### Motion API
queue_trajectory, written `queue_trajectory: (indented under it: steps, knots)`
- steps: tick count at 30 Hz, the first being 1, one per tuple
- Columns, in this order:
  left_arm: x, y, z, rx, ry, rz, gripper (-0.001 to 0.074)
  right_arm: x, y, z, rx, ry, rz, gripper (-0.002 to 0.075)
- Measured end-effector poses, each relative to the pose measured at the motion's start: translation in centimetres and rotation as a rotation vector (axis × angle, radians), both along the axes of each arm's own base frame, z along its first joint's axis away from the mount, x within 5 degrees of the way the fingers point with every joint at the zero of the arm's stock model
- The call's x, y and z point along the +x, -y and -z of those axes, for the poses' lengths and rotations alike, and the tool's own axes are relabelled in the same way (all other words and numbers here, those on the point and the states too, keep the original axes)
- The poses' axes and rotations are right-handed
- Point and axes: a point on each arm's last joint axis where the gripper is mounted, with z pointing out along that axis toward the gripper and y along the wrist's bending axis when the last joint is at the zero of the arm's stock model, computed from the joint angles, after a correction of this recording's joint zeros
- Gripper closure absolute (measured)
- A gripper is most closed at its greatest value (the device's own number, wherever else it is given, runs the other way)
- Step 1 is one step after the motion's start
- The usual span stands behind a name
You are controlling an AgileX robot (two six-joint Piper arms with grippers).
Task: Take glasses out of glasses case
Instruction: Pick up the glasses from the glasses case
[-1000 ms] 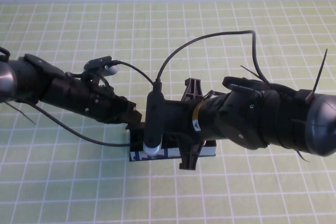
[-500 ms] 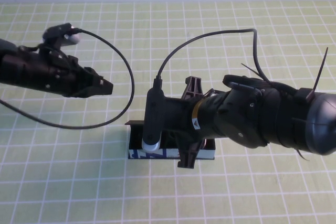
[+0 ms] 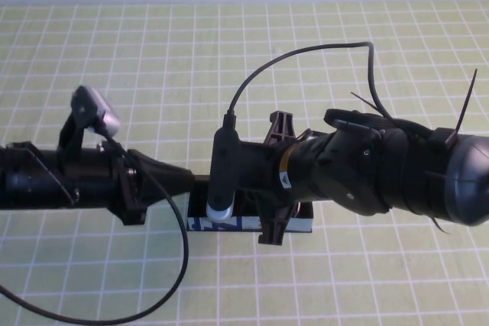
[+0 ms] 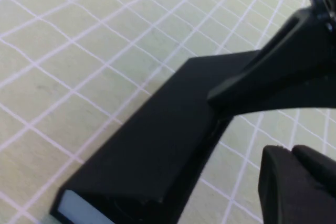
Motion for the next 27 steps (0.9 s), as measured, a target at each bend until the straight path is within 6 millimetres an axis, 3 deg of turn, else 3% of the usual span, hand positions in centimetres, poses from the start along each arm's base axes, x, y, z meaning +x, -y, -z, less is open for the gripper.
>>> queue_trajectory:
  steps: [7,15,27]
  knots:
    - [0.6,0.2,3.4,-0.013,-0.113,0.037,0.0738,0.0,0.0,0.0,0.001,-0.001,0.001,0.073]
    - [2.1,0.1,6.1,-0.005,-0.121,-0.027,0.0738,0.0,0.0,0.0,0.007,0.004,0.0,0.073]
    - [3.9,0.2,7.2,-0.006,-0.123,-0.048,0.0738,-0.1,-0.2,-0.1,0.058,-0.037,0.045,0.0718]
